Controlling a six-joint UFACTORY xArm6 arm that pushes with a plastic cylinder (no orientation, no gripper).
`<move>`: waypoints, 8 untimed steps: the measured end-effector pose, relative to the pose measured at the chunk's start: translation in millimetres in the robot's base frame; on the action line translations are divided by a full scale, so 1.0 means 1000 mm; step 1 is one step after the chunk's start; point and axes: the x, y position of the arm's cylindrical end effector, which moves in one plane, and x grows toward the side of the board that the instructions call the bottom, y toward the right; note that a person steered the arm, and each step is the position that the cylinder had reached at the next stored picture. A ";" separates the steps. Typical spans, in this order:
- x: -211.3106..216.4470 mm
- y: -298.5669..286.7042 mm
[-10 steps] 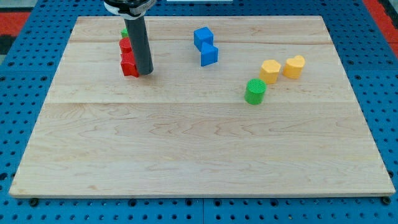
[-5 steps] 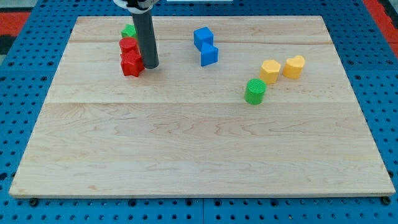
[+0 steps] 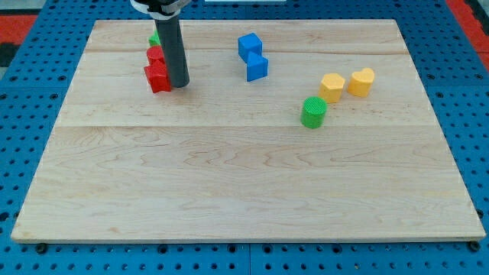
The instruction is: Adjust the red blocks to form a vertical line
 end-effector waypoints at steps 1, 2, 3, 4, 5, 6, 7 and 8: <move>-0.001 -0.002; -0.001 -0.009; -0.001 -0.012; -0.001 -0.011; -0.003 -0.007; -0.008 -0.005; -0.009 -0.005; -0.008 0.000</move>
